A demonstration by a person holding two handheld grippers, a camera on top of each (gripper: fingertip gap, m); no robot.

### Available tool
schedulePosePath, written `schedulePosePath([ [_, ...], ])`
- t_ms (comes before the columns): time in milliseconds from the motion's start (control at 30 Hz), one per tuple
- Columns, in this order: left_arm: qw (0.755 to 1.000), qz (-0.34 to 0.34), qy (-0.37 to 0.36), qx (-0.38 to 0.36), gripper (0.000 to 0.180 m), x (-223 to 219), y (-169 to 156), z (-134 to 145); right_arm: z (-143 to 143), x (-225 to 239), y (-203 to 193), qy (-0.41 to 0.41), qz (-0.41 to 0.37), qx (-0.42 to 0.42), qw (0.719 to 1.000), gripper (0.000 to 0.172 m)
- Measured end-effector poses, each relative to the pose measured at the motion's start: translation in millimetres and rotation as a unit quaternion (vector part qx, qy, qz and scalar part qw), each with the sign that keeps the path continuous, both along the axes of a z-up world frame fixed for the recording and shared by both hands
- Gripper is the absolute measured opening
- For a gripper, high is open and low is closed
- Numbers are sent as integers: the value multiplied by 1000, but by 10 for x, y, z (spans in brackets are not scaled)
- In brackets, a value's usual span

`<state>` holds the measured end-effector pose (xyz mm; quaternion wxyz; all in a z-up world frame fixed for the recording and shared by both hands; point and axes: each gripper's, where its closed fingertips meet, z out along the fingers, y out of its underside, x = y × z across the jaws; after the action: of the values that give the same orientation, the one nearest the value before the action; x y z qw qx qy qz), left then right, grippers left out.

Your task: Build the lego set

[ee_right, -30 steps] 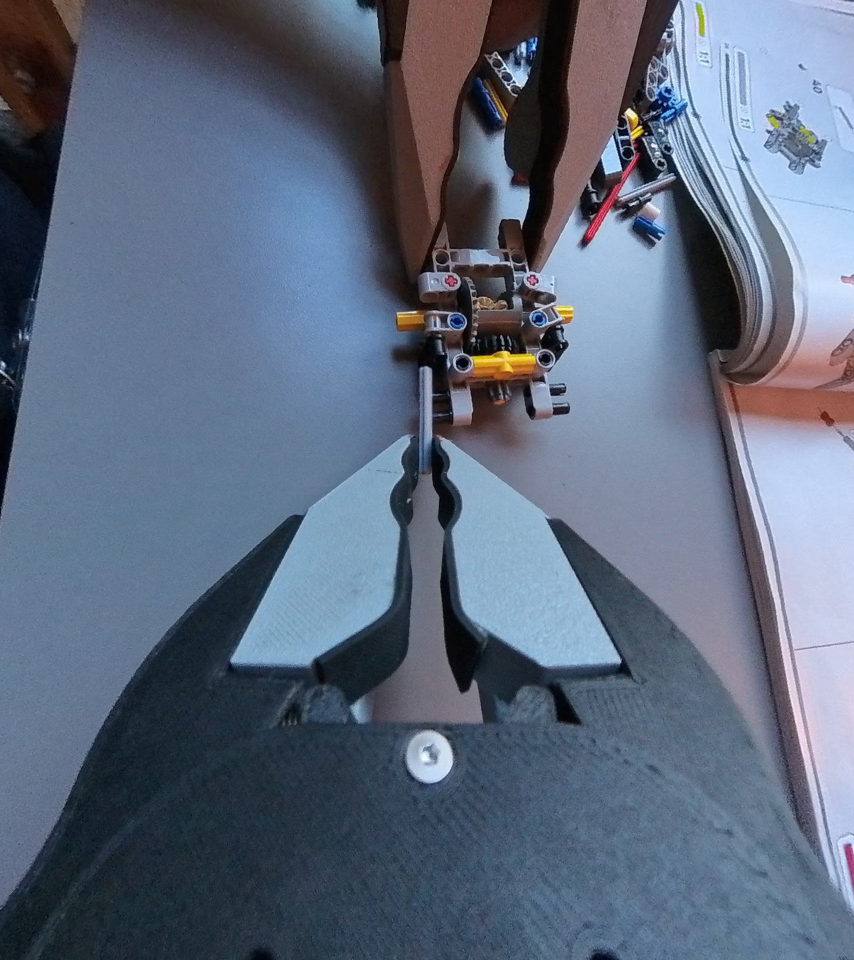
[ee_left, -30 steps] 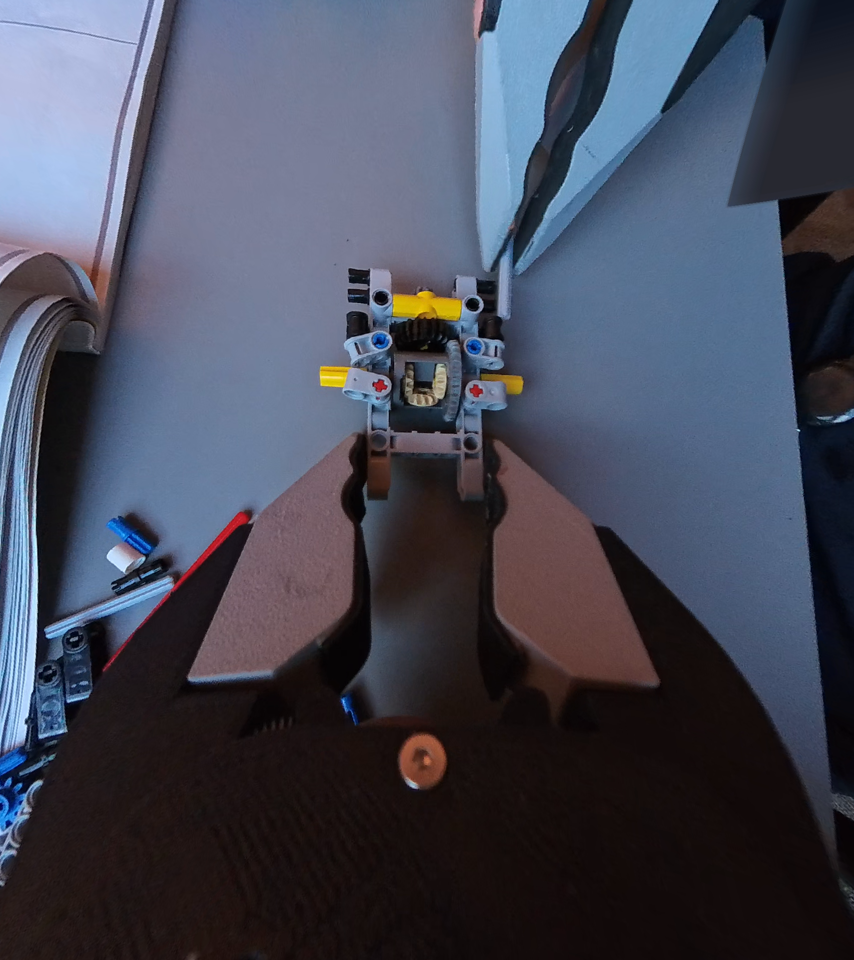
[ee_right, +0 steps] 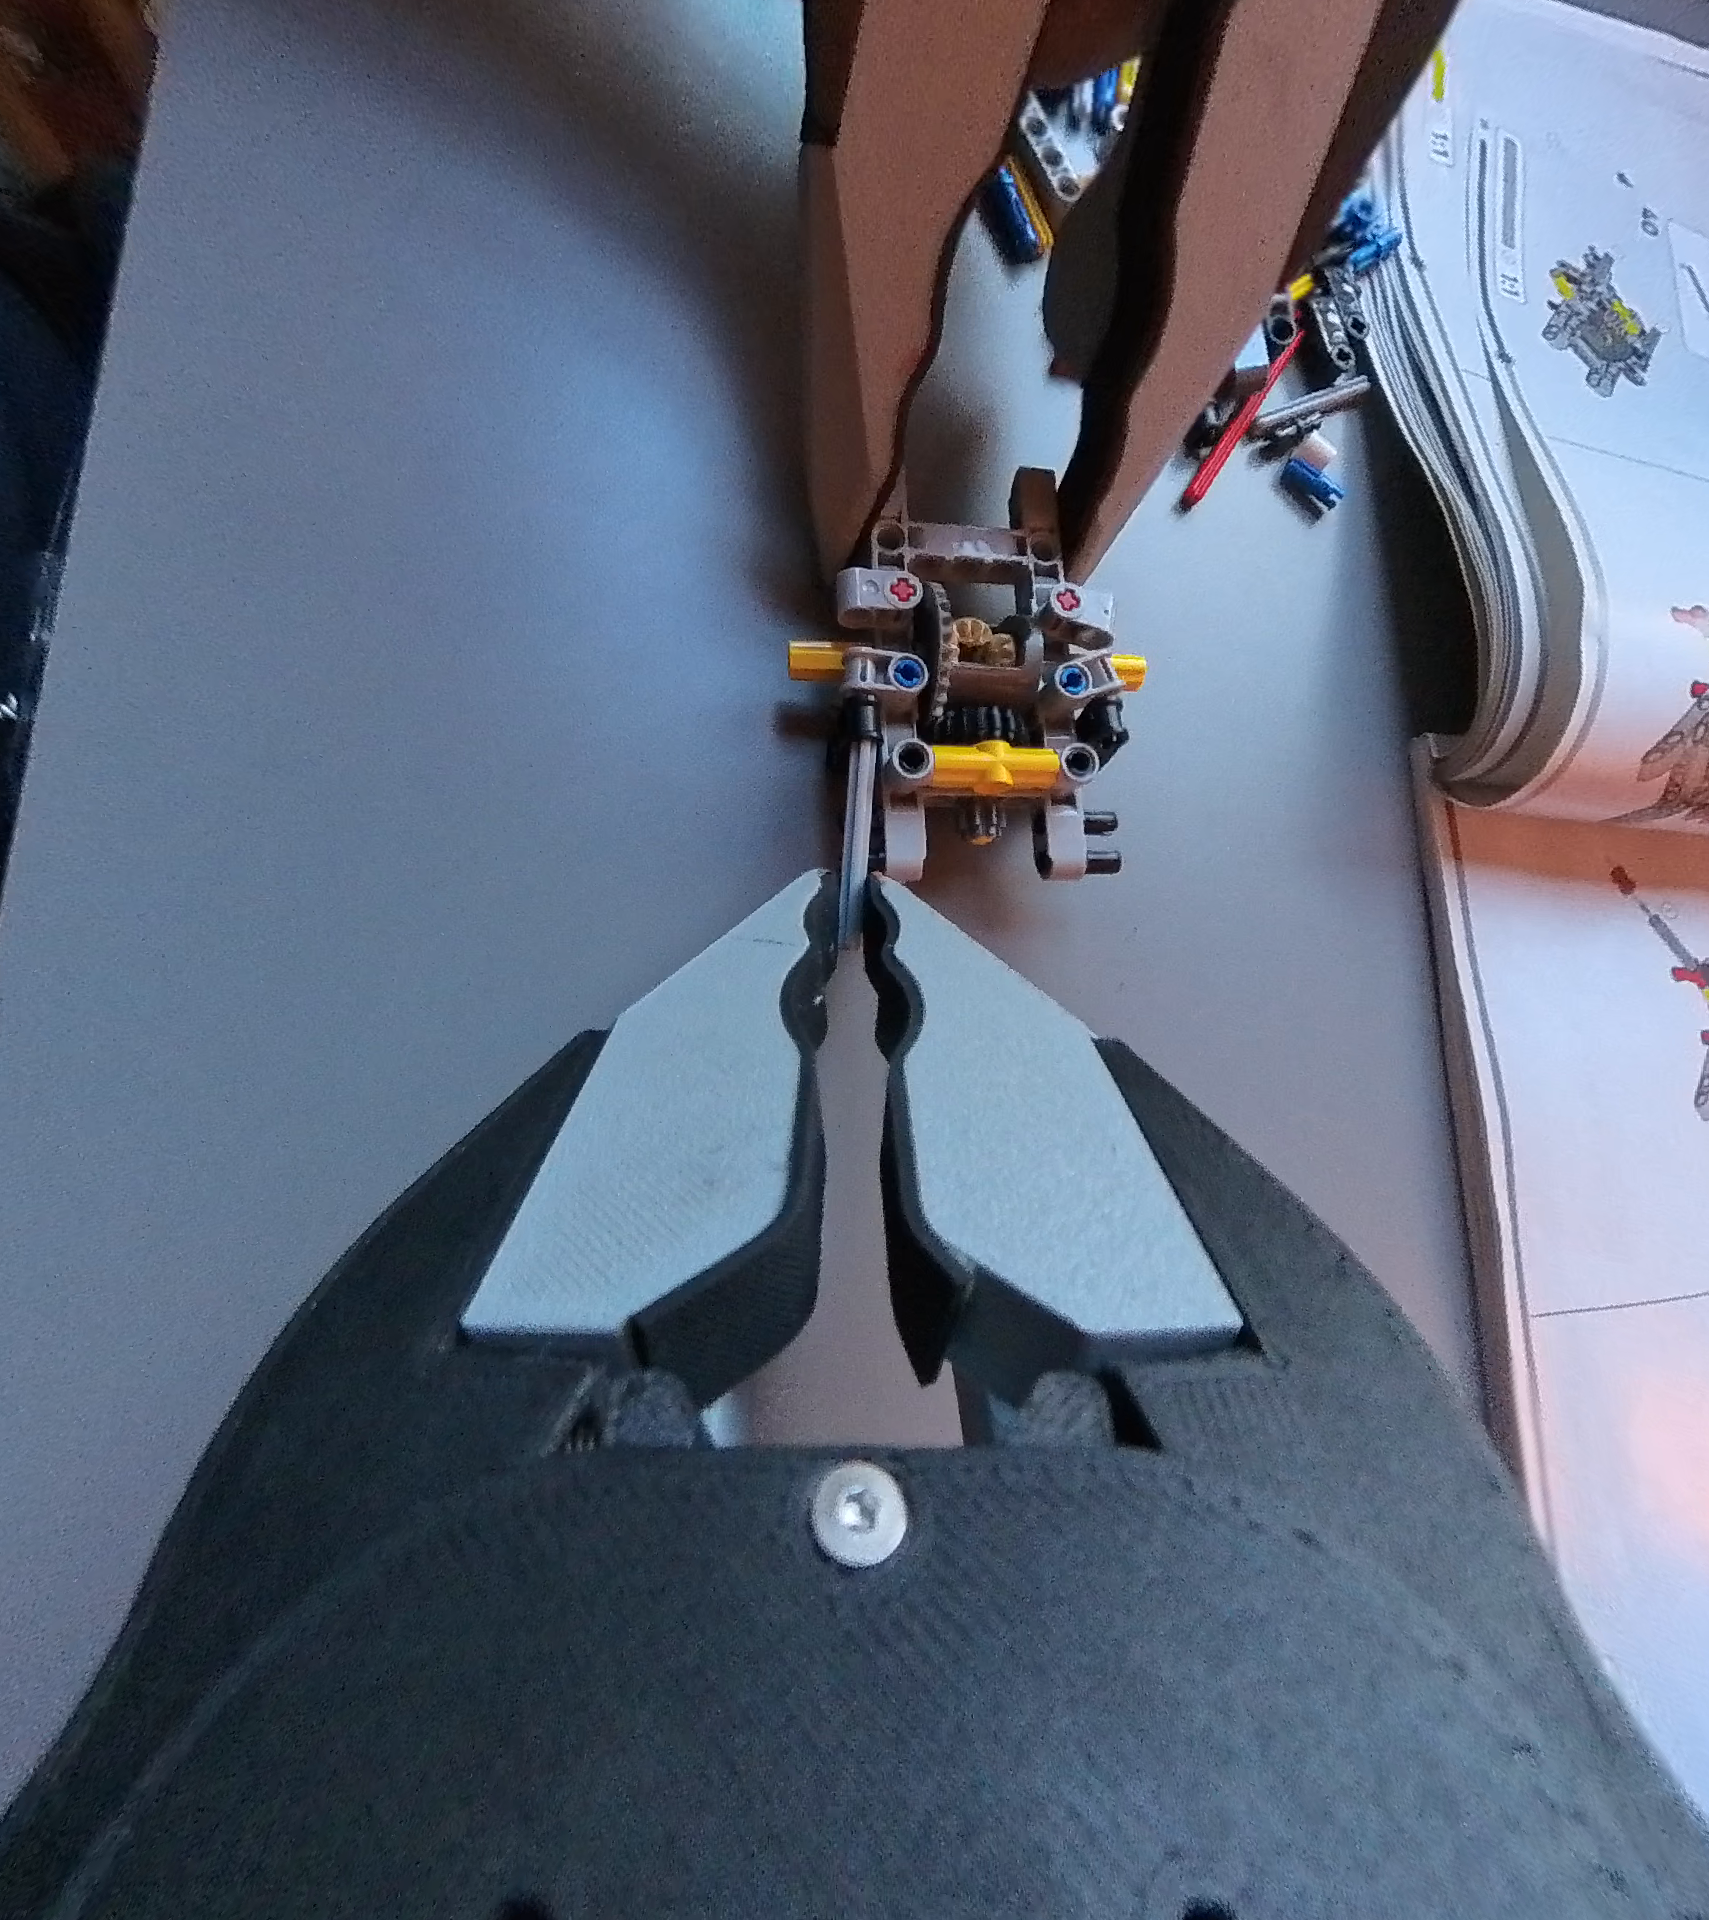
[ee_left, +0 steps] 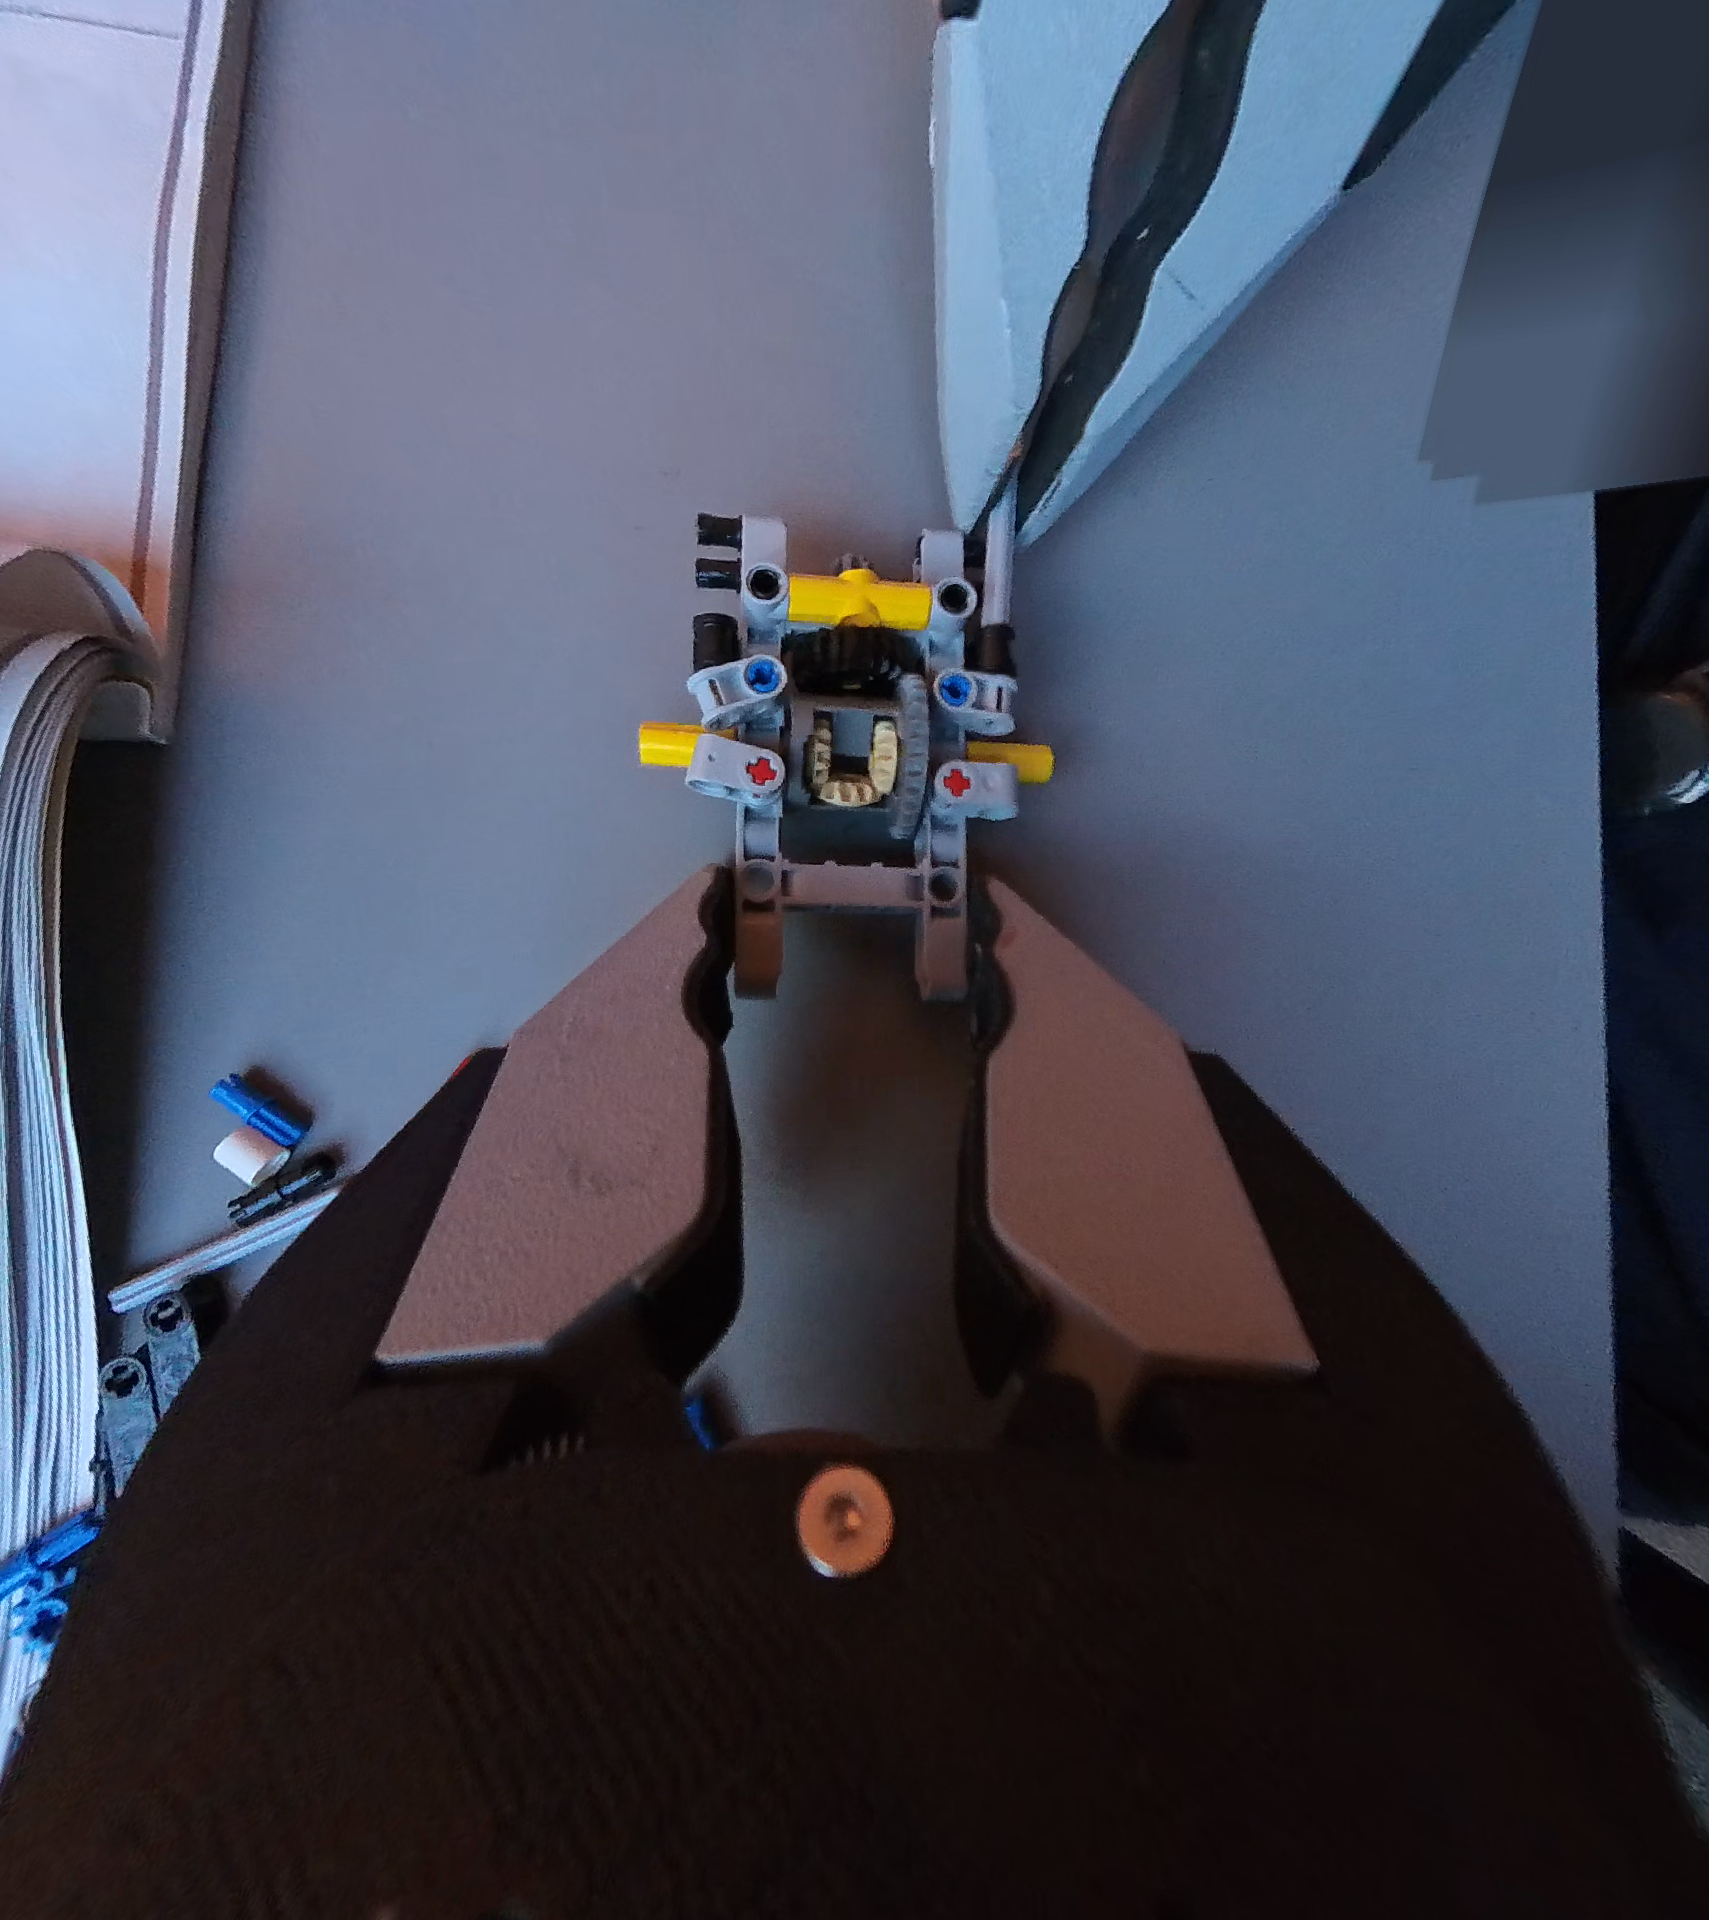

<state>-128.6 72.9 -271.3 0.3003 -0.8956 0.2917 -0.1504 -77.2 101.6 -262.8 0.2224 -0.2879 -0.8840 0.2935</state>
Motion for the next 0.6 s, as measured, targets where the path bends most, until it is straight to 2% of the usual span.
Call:
schedulePosePath([
  [300, 1000, 3, -5, -30, 42, 56, 15, 10, 5, 45, 14, -3, 11, 45, 999, 1],
  [600, 999, 36, -2, -37, 42, 67, 28, 9, -1, 41, 26, -20, -3, 32, 999, 1],
])
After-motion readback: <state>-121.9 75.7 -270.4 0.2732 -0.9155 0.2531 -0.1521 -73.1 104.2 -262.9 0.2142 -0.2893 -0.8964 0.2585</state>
